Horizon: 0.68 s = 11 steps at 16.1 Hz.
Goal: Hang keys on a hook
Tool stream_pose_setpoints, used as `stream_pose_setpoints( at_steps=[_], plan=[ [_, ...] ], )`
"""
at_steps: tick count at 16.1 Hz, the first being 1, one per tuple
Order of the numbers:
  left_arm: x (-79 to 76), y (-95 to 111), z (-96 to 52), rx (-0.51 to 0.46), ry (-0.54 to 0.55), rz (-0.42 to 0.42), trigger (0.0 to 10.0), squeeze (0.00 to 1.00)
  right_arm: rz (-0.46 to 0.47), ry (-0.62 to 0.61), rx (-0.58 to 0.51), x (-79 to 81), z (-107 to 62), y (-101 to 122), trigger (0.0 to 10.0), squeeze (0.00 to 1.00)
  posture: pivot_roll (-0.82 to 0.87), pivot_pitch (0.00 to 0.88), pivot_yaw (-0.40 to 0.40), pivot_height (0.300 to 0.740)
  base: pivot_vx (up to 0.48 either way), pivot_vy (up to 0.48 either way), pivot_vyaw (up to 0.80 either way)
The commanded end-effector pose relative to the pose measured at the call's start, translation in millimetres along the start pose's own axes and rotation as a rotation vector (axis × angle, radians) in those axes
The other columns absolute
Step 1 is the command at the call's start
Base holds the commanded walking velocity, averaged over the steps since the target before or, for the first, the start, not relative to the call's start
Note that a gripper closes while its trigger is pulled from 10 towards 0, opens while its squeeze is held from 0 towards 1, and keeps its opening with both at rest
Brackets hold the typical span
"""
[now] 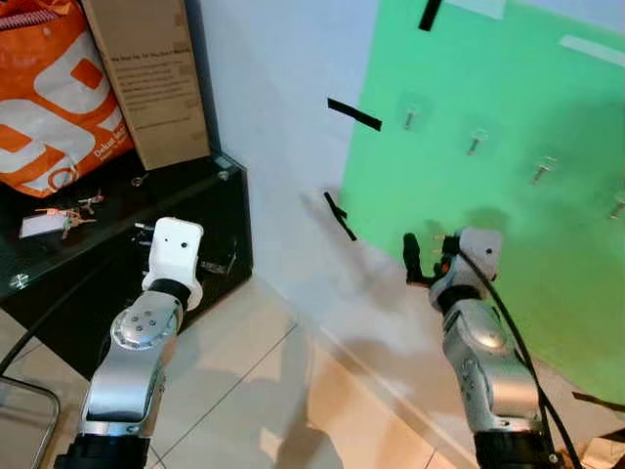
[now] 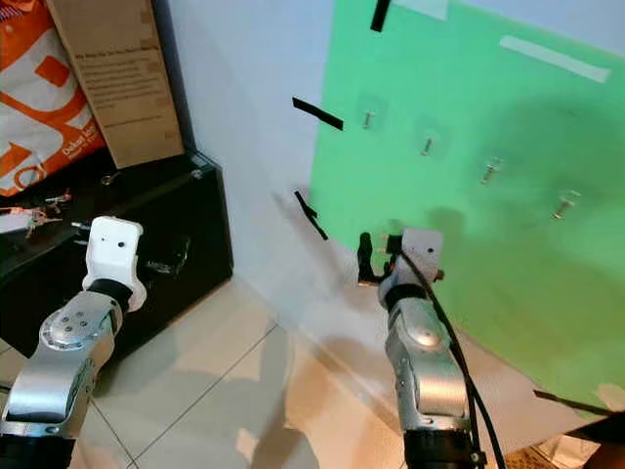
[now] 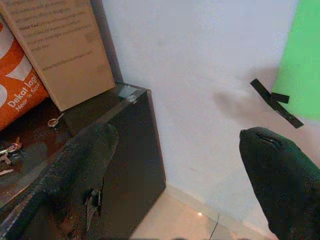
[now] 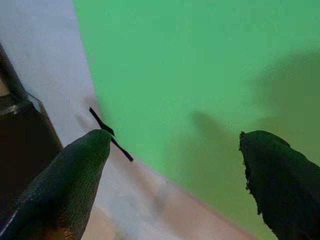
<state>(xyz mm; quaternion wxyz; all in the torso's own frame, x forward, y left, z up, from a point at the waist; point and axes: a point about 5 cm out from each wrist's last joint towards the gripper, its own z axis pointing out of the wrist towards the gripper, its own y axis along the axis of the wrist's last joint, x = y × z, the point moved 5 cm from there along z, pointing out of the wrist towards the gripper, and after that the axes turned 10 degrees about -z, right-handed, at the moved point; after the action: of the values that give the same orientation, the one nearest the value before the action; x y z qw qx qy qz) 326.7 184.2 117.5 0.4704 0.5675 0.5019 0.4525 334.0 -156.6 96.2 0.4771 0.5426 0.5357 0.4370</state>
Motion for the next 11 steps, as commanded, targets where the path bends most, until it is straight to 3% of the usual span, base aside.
stream_pose_setpoints(
  at_steps=[1, 4, 6, 9, 11],
  plan=[
    [-1.0, 3.0, 1.3, -0.003, -0.006, -0.005, 10.0, 0.12, 0.006, 0.000, 0.005, -3.2, 0.1, 0.7, 10.0, 1.00, 0.01, 0.000, -0.059, 0.740, 0.382, 0.000, 0.00],
    [-0.3, 3.4, 1.6, -0.006, -0.004, -0.008, 10.0, 0.12, -0.079, 0.018, -0.017, -0.4, 0.9, 4.2, 10.0, 1.00, 0.02, 0.000, -0.060, 0.740, 0.382, 0.000, 0.00],
    [-0.1, 3.7, 1.6, -0.006, -0.003, -0.009, 10.0, 0.12, -0.087, 0.067, -0.067, 6.5, 0.0, 10.0, 10.0, 1.00, 0.02, 0.000, -0.061, 0.740, 0.379, 0.000, 0.00],
    [0.7, 4.2, 1.1, -0.008, -0.001, -0.008, 10.0, 0.14, -0.158, 0.033, -0.052, 3.8, 0.9, 5.9, 10.0, 1.00, 0.02, 0.000, -0.063, 0.740, 0.384, 0.000, 0.00],
    [1.4, 4.7, 1.3, -0.009, 0.002, -0.009, 10.0, 0.14, -0.130, 0.023, -0.047, 1.1, 1.7, 5.7, 10.0, 1.00, 0.02, 0.000, -0.067, 0.740, 0.411, 0.000, 0.71]
  ],
)
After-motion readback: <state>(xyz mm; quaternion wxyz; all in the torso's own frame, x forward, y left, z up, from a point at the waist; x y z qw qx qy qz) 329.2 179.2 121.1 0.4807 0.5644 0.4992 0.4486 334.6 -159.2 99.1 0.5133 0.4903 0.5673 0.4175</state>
